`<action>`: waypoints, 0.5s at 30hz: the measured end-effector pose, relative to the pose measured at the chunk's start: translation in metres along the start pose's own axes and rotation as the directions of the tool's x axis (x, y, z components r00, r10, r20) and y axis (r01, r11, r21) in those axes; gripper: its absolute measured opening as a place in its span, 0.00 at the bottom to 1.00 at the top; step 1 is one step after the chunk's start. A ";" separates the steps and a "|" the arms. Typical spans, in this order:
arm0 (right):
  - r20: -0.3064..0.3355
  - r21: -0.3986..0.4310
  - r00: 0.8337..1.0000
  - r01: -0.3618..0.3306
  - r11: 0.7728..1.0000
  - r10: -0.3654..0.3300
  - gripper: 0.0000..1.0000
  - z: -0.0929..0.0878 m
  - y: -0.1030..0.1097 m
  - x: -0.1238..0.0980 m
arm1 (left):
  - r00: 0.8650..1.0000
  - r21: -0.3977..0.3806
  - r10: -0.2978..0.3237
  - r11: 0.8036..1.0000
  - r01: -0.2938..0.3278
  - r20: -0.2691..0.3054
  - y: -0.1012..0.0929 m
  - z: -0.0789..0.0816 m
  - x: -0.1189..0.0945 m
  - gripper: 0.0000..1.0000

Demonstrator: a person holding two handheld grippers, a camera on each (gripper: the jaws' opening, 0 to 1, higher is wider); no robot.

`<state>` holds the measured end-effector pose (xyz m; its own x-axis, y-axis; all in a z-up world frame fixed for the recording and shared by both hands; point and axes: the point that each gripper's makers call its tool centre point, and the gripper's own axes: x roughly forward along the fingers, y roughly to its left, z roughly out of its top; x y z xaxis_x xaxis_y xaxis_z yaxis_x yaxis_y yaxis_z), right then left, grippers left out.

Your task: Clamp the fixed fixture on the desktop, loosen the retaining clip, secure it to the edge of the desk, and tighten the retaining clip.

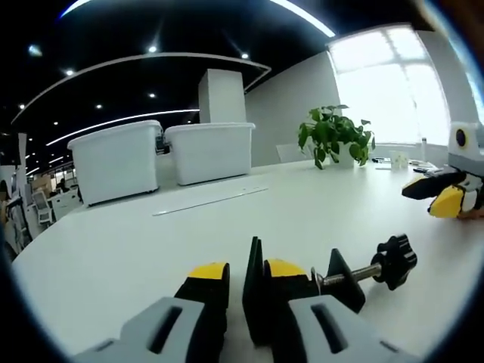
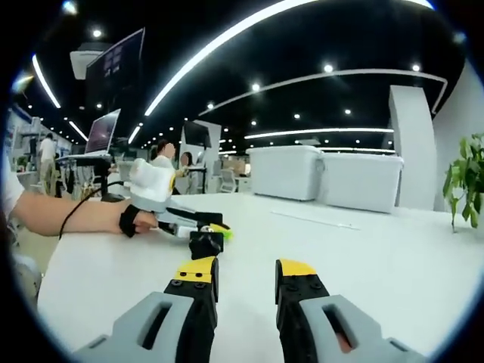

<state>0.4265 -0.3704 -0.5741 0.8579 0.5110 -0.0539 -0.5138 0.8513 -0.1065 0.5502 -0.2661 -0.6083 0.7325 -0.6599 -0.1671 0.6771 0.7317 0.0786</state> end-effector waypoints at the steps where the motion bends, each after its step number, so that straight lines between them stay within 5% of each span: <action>1: -0.002 0.000 1.000 -0.024 1.000 0.024 0.29 -0.001 0.004 0.002 | 1.000 -0.002 -0.008 1.000 0.008 0.003 -0.001 0.000 0.001 0.17; 9: -0.005 0.019 0.997 -0.075 0.997 0.075 0.29 -0.001 0.012 0.026 | 0.999 0.002 -0.033 0.999 0.033 0.014 -0.004 0.000 0.003 0.13; 15: 0.014 0.127 0.997 -0.079 0.989 0.078 0.26 0.004 0.012 0.050 | 0.999 0.017 -0.041 0.999 0.041 0.017 -0.007 0.000 0.004 0.10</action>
<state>0.4633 -0.3343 -0.5741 0.8150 0.5775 -0.0477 -0.5770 0.8164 0.0245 0.5484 -0.2737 -0.6093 0.7053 -0.6921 -0.1535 0.7074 0.7013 0.0881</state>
